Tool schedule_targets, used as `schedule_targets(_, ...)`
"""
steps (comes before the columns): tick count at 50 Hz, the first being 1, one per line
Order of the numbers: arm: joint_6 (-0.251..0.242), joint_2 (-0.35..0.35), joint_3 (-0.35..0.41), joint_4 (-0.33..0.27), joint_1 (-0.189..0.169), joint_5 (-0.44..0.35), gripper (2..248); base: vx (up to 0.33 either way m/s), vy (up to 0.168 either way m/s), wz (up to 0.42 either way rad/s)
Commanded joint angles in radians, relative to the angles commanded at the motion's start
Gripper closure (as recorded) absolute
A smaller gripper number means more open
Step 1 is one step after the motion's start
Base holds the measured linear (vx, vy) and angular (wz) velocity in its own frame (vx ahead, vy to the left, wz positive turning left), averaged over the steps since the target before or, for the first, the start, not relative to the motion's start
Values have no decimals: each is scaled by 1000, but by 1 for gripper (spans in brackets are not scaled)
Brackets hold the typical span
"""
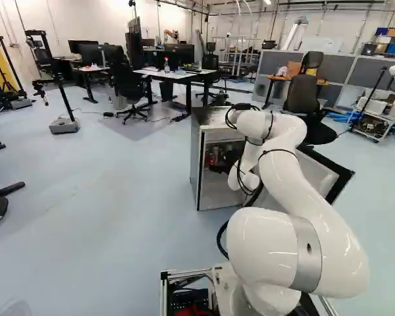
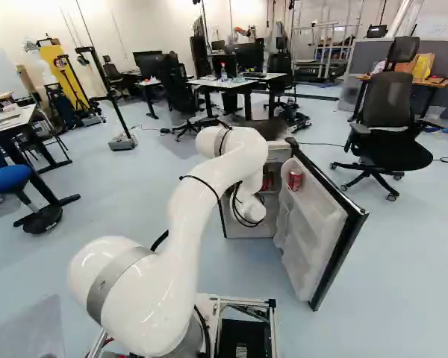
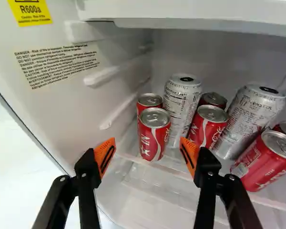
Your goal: Grab a drink from the fridge
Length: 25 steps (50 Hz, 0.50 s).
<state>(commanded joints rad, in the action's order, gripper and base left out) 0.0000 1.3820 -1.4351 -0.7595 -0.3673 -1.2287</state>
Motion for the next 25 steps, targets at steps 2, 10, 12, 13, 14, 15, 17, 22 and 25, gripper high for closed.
schedule_targets(2,0,3,-5,0,1,0,57,0,0,0)
schedule_targets(10,0,13,-26,0,5,0,57,0,0,0)
schedule_targets(12,0,16,-31,0,7,0,57,0,0,0)
schedule_targets(13,0,17,-33,0,7,0,57,0,0,0)
schedule_targets(14,0,18,-36,0,8,0,57,0,0,0)
schedule_targets(15,0,19,-38,0,9,0,57,0,0,0)
schedule_targets(17,0,22,-43,0,10,0,57,0,0,0)
schedule_targets(22,0,28,-56,0,13,0,57,0,0,0)
schedule_targets(25,0,32,-63,0,15,0,57,0,0,0)
